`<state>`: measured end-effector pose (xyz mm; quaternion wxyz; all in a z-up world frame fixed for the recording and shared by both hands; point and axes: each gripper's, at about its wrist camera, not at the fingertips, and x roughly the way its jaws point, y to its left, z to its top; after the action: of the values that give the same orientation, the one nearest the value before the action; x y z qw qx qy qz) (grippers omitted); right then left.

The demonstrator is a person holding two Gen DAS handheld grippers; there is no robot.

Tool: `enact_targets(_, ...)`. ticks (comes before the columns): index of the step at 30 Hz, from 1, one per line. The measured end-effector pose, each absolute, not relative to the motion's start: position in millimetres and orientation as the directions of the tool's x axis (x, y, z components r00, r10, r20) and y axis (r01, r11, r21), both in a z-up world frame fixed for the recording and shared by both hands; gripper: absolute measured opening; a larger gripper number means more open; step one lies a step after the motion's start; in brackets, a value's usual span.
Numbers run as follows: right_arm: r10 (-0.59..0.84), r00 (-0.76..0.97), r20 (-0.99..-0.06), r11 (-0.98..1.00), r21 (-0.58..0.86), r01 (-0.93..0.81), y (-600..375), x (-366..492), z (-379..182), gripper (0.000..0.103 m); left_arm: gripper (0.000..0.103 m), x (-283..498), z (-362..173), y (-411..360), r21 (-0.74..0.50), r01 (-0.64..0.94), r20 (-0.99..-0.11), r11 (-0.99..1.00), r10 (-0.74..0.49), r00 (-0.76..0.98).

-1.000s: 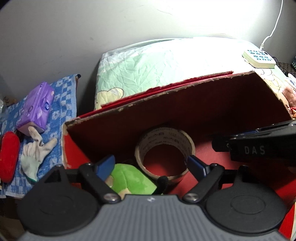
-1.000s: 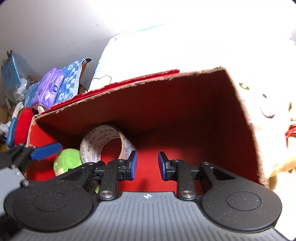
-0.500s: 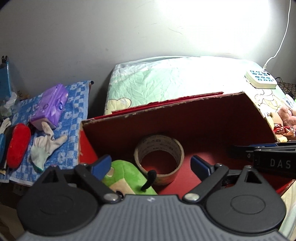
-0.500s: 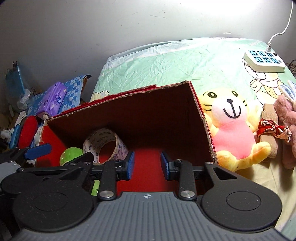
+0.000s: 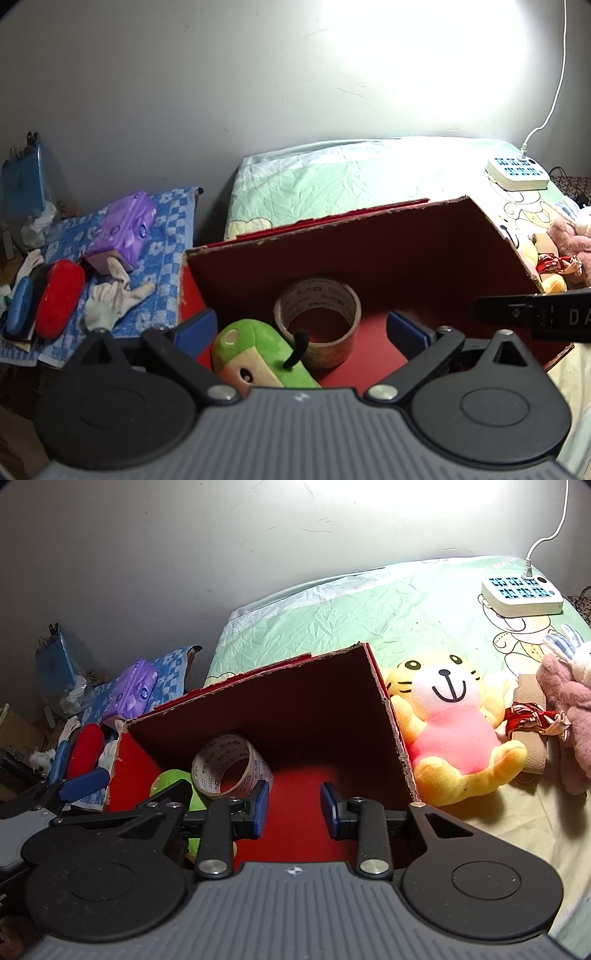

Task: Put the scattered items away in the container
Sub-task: 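Withdraw both tools from the red box, then lower both tools beside the box toward the orange wooden gourd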

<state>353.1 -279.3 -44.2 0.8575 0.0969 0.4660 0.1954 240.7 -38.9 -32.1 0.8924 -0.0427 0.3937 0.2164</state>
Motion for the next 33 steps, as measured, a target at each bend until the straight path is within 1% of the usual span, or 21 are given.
enact_targets(5,0.459,0.475,-0.751,0.888,0.366,-0.279,-283,339,-39,0.034,0.1,234,-31,-40,0.095,-0.462,-0.736,0.882,0.375,0.564)
enact_targets(9,0.462,0.491,-0.739,0.883,0.331,-0.334,-281,325,-29,0.036,0.101,228,-29,-40,0.086,-0.494,-0.743,0.865,0.386,0.547)
enact_targets(11,0.471,0.495,-0.73,0.877,0.322,-0.358,-281,319,-25,0.04,0.101,226,-28,-40,0.079,-0.506,-0.745,0.859,0.389,0.543)
enact_targets(13,0.473,0.496,-0.729,0.874,0.317,-0.368,-280,315,-23,0.042,0.101,224,-27,-42,0.073,-0.512,-0.745,0.856,0.388,0.543)
enact_targets(20,0.455,0.498,-0.738,0.881,0.292,-0.372,-281,305,-24,0.042,0.102,215,-26,-50,0.056,-0.526,-0.754,0.848,0.382,0.535)
enact_targets(29,0.46,0.461,-0.759,0.871,0.285,-0.401,-285,284,-31,0.042,0.102,193,-29,-73,0.037,-0.501,-0.766,0.865,0.346,0.541)
enact_targets(33,0.465,0.428,-0.775,0.867,0.299,-0.399,-286,278,-40,0.043,0.102,188,-34,-77,0.055,-0.497,-0.776,0.866,0.35,0.525)
